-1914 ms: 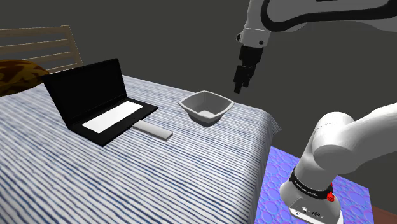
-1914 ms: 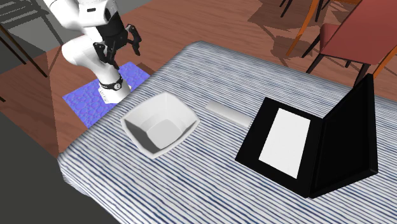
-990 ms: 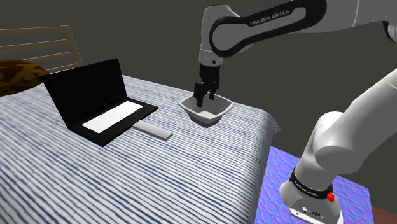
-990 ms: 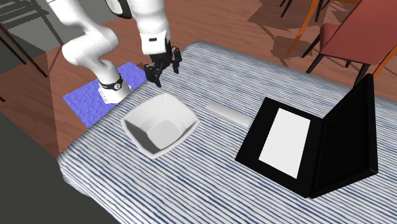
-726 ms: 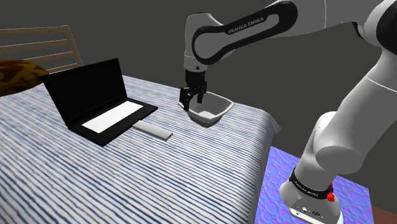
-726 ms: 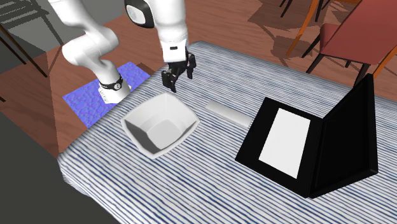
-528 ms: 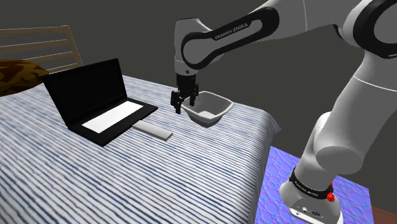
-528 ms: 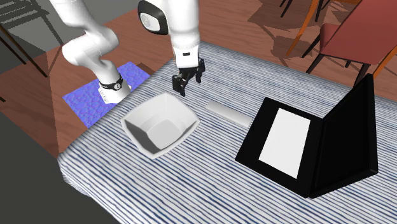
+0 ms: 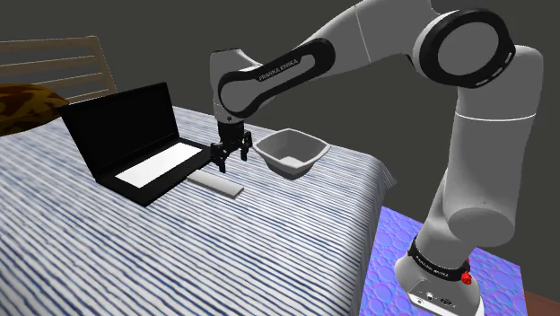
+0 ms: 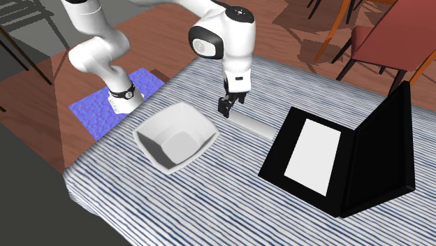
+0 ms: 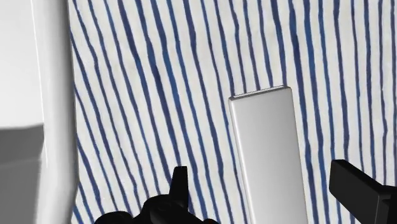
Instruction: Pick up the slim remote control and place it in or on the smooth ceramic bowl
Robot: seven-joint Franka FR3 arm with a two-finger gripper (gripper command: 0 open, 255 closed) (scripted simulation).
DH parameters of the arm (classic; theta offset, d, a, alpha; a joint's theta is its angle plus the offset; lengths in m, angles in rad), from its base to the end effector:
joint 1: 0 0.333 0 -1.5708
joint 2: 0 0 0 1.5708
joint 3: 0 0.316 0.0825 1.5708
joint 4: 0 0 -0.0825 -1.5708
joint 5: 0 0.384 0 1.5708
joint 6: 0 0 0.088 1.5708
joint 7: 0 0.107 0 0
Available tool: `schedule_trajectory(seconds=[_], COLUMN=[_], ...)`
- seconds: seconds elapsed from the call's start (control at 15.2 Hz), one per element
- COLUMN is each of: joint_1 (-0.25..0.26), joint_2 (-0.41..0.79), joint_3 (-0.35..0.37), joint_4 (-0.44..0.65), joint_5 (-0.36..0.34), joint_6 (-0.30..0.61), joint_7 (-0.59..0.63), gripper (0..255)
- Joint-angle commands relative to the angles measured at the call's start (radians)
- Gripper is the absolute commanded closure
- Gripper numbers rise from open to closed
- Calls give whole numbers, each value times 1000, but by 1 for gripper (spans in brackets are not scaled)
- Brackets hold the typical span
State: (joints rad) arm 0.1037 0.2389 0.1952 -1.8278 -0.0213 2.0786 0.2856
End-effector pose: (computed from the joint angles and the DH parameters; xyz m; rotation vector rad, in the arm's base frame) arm 0.5956 0.1753 0.4070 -3.1106 -0.0276 -0.0125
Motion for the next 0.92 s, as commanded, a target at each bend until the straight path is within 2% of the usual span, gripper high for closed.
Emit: schedule_trajectory(seconds=[0.0,0.33,0.86], joint_1=[16,62,65], joint_2=[87,289,328], joint_3=[0,-7,-12], joint_4=[92,325,283], joint_5=[-21,-62,-70], joint_6=[-9,-53,29], joint_7=[26,72,77], gripper=[0,0,0])
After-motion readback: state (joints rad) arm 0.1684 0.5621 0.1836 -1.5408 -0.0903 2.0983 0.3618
